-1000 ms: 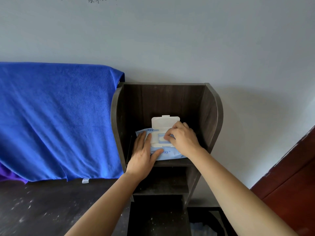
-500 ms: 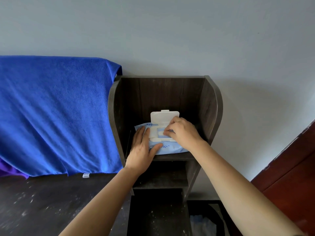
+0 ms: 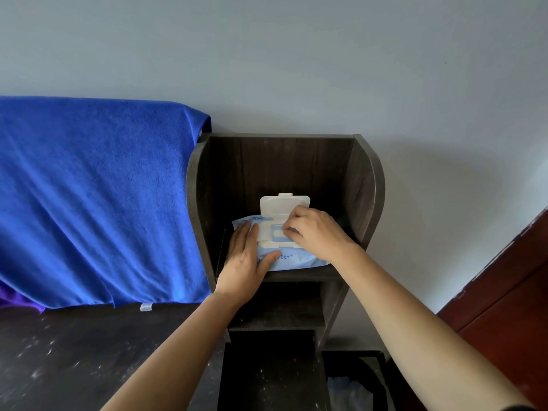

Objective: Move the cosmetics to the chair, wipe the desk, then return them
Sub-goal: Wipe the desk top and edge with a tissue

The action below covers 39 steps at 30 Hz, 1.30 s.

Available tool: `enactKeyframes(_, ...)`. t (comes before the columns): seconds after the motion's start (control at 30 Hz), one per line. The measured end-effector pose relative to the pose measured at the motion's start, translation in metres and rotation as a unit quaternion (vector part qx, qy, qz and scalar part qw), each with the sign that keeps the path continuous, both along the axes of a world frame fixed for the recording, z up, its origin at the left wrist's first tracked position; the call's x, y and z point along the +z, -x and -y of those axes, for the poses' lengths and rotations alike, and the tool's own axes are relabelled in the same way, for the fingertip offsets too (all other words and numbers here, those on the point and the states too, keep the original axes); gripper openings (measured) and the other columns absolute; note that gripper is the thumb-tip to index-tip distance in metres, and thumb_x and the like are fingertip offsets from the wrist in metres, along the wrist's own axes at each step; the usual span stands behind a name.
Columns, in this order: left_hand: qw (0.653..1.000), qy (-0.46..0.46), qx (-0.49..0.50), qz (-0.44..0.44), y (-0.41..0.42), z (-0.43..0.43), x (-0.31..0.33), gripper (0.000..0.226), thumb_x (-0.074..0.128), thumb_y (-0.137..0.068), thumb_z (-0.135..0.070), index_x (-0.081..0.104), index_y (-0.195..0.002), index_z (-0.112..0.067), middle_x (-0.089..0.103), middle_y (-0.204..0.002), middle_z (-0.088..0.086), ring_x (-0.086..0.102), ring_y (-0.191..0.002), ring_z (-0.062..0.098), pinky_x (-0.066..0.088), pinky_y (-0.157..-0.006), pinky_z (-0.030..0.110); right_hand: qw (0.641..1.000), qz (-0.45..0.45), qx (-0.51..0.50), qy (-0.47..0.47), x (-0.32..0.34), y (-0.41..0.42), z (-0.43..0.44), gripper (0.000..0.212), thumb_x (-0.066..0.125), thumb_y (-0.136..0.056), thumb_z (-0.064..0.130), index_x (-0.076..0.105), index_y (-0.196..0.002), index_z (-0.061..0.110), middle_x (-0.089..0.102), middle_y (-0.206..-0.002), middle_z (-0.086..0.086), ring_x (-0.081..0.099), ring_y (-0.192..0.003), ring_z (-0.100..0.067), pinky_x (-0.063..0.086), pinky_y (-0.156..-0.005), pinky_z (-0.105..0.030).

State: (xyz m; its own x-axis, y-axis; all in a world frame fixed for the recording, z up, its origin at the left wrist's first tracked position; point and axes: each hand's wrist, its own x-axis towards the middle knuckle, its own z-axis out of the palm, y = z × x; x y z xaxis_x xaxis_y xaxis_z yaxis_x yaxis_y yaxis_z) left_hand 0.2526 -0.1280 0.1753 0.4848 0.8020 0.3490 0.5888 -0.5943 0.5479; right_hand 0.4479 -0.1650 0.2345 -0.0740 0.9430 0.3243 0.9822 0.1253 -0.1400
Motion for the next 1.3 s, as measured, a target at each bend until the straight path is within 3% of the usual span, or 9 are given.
enactKeyframes(0.1,1.000,-0.003,0.000,-0.003,0.000,-0.001,-0.001,0.076,0.057,-0.095,-0.046,0.031,-0.152,-0.002,0.027,-0.160,0.014,0.020,-0.150,0.026,0.023,-0.121,0.038,1.000,0.008,0.016,0.026,0.004,0.000,-0.001,0.023,0.060,-0.100,0.026,0.079,-0.108,0.016,0.064,-0.119,-0.002,0.063,-0.102,-0.019,0.050,-0.085,-0.026)
enactKeyframes(0.23,1.000,-0.001,-0.003,-0.002,0.000,-0.001,-0.001,0.076,0.056,-0.096,-0.046,0.029,-0.153,-0.004,0.025,-0.161,0.013,0.018,-0.151,0.024,0.022,-0.121,0.038,0.999,0.022,0.007,0.039,0.008,0.003,-0.007,0.025,0.058,-0.101,0.027,0.078,-0.109,0.014,0.063,-0.122,-0.003,0.063,-0.101,-0.021,0.055,-0.087,-0.036)
enactKeyframes(0.63,1.000,-0.002,-0.005,-0.005,0.000,-0.002,-0.002,0.077,0.055,-0.095,-0.048,0.029,-0.153,-0.004,0.025,-0.161,0.013,0.018,-0.150,0.024,0.022,-0.121,0.038,0.997,0.073,-0.005,-0.016,-0.009,0.006,-0.005,0.017,0.052,-0.101,0.014,0.067,-0.107,0.011,0.056,-0.112,-0.006,0.059,-0.099,-0.019,0.057,-0.077,-0.034)
enactKeyframes(0.77,1.000,0.000,-0.004,-0.005,0.000,-0.002,-0.001,0.077,0.056,-0.095,-0.047,0.030,-0.153,-0.004,0.026,-0.161,0.013,0.018,-0.151,0.025,0.022,-0.122,0.039,0.999,0.002,-0.012,-0.030,-0.014,0.006,-0.001,0.013,0.052,-0.104,0.016,0.062,-0.105,0.009,0.054,-0.112,-0.004,0.058,-0.096,-0.018,0.053,-0.074,-0.033)
enactKeyframes(0.97,1.000,-0.004,-0.001,-0.002,-0.001,-0.002,-0.002,0.075,0.058,-0.096,-0.045,0.031,-0.152,-0.003,0.028,-0.160,0.014,0.021,-0.150,0.026,0.022,-0.121,0.038,0.984,-0.149,-0.023,-0.098,-0.028,0.013,0.020,0.013,0.049,-0.105,0.021,0.059,-0.103,0.013,0.050,-0.109,0.003,0.047,-0.094,-0.003,0.043,-0.074,-0.010)
enactKeyframes(1.07,1.000,-0.006,-0.002,-0.002,-0.001,-0.002,-0.003,0.075,0.058,-0.096,-0.044,0.031,-0.152,-0.002,0.028,-0.160,0.015,0.021,-0.150,0.027,0.022,-0.120,0.037,0.974,-0.205,-0.027,-0.094,-0.034,0.016,0.025,0.018,0.052,-0.103,0.028,0.058,-0.115,0.014,0.054,-0.119,0.002,0.051,-0.099,-0.002,0.047,-0.079,-0.012)
enactKeyframes(1.17,1.000,-0.009,-0.004,-0.005,0.000,-0.002,-0.003,0.075,0.058,-0.096,-0.045,0.031,-0.151,-0.003,0.028,-0.159,0.015,0.022,-0.150,0.027,0.023,-0.120,0.038,0.972,-0.219,-0.035,-0.079,-0.035,0.016,0.025,0.040,0.061,-0.098,0.034,0.052,-0.132,0.016,0.050,-0.133,-0.001,0.054,-0.105,-0.003,0.045,-0.079,-0.007)
enactKeyframes(1.23,1.000,-0.009,-0.004,-0.004,-0.001,-0.003,-0.003,0.074,0.057,-0.096,-0.045,0.031,-0.152,-0.003,0.028,-0.159,0.015,0.022,-0.150,0.026,0.023,-0.120,0.039,0.973,-0.210,-0.041,-0.090,-0.034,0.017,0.023,0.042,0.064,-0.096,0.033,0.054,-0.133,0.015,0.052,-0.133,-0.004,0.059,-0.108,-0.010,0.050,-0.080,-0.013)
enactKeyframes(1.3,1.000,-0.007,-0.003,-0.002,-0.001,-0.003,-0.003,0.074,0.057,-0.096,-0.045,0.030,-0.152,-0.004,0.028,-0.160,0.014,0.021,-0.150,0.026,0.022,-0.120,0.038,0.970,-0.207,-0.052,-0.115,-0.033,0.019,0.020,0.030,0.065,-0.097,0.031,0.062,-0.121,0.014,0.058,-0.125,-0.005,0.061,-0.107,-0.015,0.052,-0.078,-0.016)
